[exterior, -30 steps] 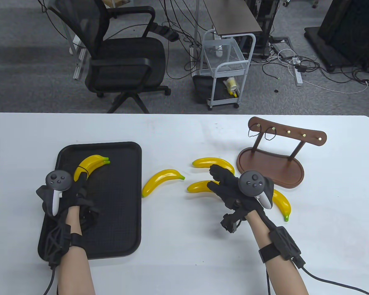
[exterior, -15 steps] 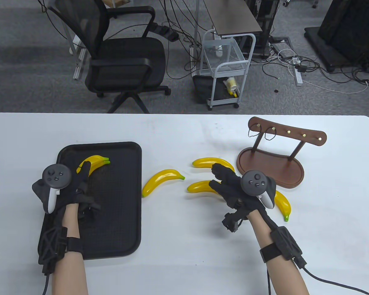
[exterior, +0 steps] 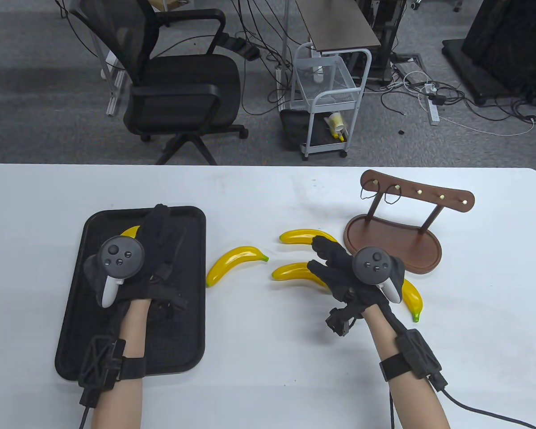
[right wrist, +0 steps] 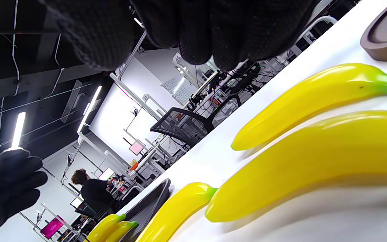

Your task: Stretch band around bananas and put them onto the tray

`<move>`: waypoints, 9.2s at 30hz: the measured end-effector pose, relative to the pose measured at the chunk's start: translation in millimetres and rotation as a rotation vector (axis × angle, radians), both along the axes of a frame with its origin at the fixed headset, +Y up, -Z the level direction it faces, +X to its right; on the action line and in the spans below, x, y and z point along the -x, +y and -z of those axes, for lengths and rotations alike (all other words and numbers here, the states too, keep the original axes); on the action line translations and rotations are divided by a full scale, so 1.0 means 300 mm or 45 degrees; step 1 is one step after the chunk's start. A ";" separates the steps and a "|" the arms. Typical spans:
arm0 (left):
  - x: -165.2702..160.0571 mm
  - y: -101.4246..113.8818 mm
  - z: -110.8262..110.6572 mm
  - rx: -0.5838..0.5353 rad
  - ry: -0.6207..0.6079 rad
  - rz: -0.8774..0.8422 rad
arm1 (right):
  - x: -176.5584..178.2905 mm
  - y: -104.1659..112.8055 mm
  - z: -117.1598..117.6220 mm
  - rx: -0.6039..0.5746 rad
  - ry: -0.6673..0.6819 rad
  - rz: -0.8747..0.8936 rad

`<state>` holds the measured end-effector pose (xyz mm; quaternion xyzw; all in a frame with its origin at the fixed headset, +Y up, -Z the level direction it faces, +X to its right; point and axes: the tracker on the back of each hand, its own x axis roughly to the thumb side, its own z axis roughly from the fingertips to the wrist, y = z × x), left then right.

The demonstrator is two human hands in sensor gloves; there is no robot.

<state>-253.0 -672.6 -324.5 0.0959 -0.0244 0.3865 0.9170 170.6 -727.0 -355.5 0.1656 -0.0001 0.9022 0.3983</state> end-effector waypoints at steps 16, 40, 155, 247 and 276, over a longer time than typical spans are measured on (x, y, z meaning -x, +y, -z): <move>-0.208 -0.066 -0.017 0.056 -0.253 0.083 | -0.017 -0.003 0.004 -0.007 -0.025 -0.003; -0.327 -0.159 -0.020 0.163 -0.452 0.055 | -0.172 -0.024 0.055 0.110 -0.310 0.374; -0.319 -0.154 -0.013 0.200 -0.492 0.018 | 0.085 -0.002 -0.008 0.299 0.035 0.623; -0.366 -0.174 -0.011 0.243 -0.836 -0.330 | 0.200 0.042 -0.061 0.111 0.060 0.244; -0.384 -0.171 -0.011 0.309 -0.969 -0.516 | 0.210 -0.003 -0.051 0.137 0.132 0.270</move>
